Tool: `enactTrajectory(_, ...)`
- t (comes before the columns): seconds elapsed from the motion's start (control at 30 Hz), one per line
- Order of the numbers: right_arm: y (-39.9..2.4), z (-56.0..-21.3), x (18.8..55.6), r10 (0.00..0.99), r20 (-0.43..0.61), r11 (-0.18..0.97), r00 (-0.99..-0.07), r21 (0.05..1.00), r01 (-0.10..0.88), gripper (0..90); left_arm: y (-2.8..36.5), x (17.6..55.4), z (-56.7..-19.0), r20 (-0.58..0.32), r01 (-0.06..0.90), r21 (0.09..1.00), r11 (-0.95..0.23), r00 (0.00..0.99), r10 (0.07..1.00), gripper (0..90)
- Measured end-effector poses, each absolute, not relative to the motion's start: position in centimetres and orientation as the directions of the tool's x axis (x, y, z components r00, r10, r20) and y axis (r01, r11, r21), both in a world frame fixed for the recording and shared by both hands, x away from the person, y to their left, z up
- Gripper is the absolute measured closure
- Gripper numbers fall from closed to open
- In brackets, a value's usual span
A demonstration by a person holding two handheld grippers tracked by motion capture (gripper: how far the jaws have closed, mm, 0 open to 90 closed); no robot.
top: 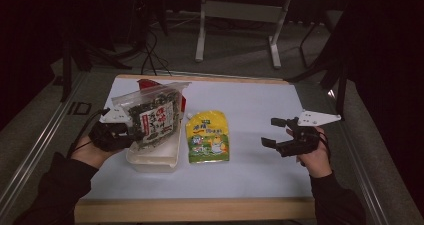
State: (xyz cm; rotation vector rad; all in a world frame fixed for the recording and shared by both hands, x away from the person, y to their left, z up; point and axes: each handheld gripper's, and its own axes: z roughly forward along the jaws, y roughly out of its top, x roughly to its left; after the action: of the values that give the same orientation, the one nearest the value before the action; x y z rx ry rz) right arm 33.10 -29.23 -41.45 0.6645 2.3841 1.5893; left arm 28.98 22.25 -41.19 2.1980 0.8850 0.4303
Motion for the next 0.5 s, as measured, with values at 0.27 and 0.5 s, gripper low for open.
enactTrajectory(0.27,-29.3,-41.6,33.1,0.469,0.085,0.322,-0.879,0.911,0.259,14.5,22.4,29.3,-42.3,0.028,0.498,0.715,-0.490,0.681,0.732,75.0)
enactTrajectory(0.5,-29.3,-41.7,33.0,0.468,0.085,0.323,-0.880,0.910,0.259,14.6,22.9,29.3,-43.3,-0.008,0.499,0.750,-0.434,0.663,0.749,75.2)
